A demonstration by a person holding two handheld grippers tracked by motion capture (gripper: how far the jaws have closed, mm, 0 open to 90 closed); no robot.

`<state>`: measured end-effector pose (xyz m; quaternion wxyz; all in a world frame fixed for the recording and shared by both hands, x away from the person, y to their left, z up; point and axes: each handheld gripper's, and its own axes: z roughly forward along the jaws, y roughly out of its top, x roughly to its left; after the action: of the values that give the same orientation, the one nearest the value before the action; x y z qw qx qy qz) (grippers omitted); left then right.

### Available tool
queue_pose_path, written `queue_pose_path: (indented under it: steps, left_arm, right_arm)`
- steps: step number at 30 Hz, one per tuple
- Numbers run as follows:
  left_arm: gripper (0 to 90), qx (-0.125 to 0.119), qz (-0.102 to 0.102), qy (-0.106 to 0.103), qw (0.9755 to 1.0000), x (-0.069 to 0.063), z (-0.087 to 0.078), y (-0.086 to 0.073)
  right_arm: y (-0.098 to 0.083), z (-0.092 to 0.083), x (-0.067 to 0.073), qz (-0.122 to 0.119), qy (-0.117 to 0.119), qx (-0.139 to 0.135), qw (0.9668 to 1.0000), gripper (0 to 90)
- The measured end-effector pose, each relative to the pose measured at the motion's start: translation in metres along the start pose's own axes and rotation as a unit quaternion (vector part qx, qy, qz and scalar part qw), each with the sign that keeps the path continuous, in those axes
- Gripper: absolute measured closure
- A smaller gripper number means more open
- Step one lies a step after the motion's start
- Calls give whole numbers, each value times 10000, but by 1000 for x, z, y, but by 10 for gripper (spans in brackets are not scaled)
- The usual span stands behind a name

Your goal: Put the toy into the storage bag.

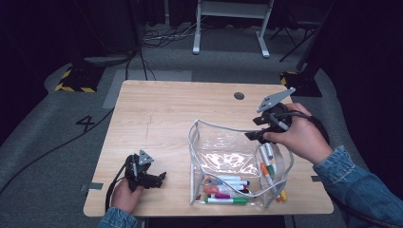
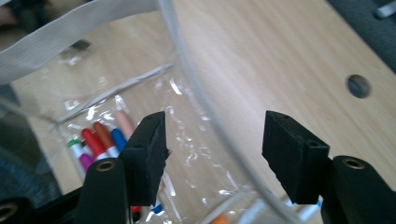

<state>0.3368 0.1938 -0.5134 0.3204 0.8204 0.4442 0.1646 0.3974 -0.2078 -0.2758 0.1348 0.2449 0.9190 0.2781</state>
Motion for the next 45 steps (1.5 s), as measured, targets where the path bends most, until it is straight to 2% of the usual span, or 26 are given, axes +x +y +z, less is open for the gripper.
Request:
queue_pose_path:
  steps: [4,8,13,17,21,31,34,40,45]
  left_arm:
    - [0,-1,-4,-1,10000,0,0,0]
    - [0,4,-16,-12,10000,0,0,0]
    - [0,-3,-5,0,10000,0,0,0]
    - [0,3,-16,-11,10000,0,0,0]
    - [0,-2,-4,1,10000,0,0,0]
    - [0,-3,-8,-1,10000,0,0,0]
    - [0,-1,-4,0,10000,0,0,0]
    - [0,-2,-5,0,10000,0,0,0]
    - [0,-2,-6,0,10000,0,0,0]
  right_arm:
    - [-9,-5,-25,399,-229,-63,9989,413]
    - [-21,-7,-47,794,-447,-122,9958,424]
    - [-38,-9,-69,1318,-734,-150,9884,430]
    - [-52,-6,-83,1577,-935,-53,9830,430]
    - [-68,5,-95,1803,-978,53,9787,429]
    - [-103,48,-109,2291,-833,412,9690,453]
    - [-113,59,-111,2376,-798,508,9668,472]
    - [-132,79,-114,2603,-755,721,9599,504]
    - [-144,93,-116,2728,-729,851,9555,534]
